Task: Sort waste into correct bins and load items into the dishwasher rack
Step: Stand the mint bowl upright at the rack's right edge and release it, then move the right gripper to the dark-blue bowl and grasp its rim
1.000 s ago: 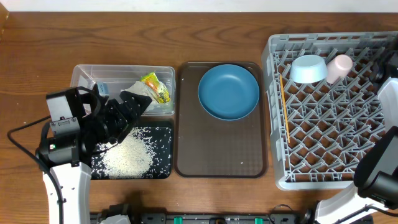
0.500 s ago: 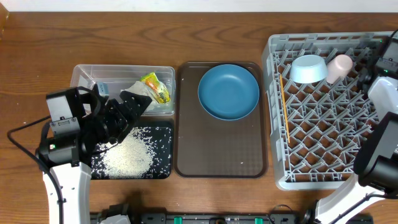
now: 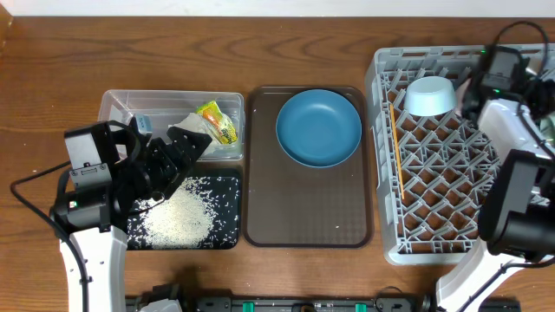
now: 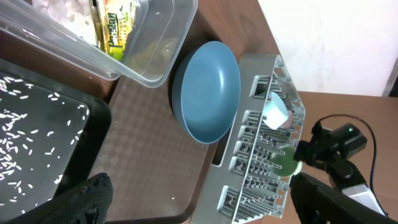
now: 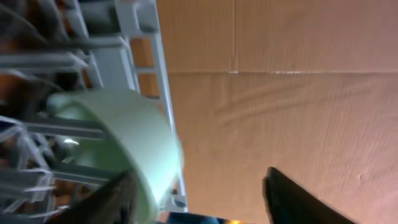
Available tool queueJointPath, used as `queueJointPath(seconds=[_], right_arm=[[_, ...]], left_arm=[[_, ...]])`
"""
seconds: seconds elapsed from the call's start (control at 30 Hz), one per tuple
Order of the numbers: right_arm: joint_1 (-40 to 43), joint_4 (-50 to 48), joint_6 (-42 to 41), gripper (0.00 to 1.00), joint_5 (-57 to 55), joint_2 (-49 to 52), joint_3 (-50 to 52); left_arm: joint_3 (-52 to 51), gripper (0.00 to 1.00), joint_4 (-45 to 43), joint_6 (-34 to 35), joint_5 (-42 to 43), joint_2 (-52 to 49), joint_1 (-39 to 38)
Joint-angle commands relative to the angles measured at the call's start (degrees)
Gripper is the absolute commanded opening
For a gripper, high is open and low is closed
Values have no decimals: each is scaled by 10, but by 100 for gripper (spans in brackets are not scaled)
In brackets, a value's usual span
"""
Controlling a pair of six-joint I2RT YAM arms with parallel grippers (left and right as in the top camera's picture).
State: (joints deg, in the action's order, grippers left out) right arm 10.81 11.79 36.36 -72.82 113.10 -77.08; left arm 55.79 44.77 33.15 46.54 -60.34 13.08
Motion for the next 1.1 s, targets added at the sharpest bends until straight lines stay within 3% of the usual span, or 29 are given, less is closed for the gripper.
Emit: queueJointPath(seconds=[0.0,0.07,0.2,0.27,0.33,0.53,0.6,0.73,0.8,0.83,1.07], right_arm=[[-31,0,-7,75,-7,4,0],[-48,0,-7,78,-7,4,0],[-77,-2,-50,74,-6,4,-1],[-89,3,-90,89,-6,-1,-1],[-96,12,-99,94,4,-10,-1],[-117,70,-171,92,118,-67,-1],[-125,109,-205,86,226,-97,-1],[-139,171,-214,65,552,-157,-1],[-146,181,-221,45,695,-178,-1],[-150,181,-245,41,748,-186,-1],[-198,202,-449,38,918,-194,0]], left_arm=[[5,94,0,-6,3,0,2],[5,94,0,-6,3,0,2],[5,94,0,-6,3,0,2],[5,94,0,-6,3,0,2],[5,94,0,-6,4,0,2],[5,94,0,-6,3,0,2],[5,94,0,-6,3,0,2],[5,94,0,-5,3,0,2],[5,94,0,-6,3,0,2],[5,94,0,-6,3,0,2],[5,94,0,-6,3,0,2]])
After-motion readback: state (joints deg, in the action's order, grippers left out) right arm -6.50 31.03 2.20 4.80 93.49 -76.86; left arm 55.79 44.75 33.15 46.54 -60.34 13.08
